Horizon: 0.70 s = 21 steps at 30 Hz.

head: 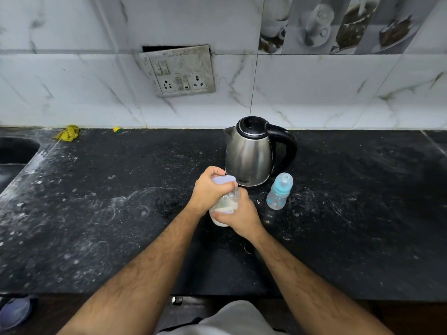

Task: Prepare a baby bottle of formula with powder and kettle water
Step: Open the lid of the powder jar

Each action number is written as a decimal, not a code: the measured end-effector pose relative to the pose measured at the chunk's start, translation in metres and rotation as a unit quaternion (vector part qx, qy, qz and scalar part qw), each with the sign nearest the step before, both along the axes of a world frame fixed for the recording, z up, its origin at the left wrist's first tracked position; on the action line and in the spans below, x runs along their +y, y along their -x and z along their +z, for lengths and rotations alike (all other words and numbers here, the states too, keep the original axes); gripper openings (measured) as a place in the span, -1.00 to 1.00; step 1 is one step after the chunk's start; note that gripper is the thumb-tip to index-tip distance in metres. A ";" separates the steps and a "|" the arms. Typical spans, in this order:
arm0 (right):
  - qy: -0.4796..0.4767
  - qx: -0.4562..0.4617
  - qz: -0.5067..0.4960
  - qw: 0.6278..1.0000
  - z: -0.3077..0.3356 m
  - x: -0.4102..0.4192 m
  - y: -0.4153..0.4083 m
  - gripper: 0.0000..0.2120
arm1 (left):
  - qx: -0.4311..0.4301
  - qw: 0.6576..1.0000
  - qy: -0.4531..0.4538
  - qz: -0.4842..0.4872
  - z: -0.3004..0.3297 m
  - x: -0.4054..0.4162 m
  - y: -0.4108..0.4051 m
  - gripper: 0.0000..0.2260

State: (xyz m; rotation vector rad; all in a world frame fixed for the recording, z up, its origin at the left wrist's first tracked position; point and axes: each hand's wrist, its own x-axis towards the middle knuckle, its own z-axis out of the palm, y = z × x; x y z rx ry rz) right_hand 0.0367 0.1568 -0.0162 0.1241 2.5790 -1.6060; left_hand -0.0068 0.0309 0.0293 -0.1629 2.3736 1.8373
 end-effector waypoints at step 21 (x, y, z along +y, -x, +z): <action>0.047 -0.041 0.042 0.997 -0.015 0.023 0.007 -0.12 | -0.066 0.991 -0.056 -0.099 0.002 -0.042 -0.002 -0.31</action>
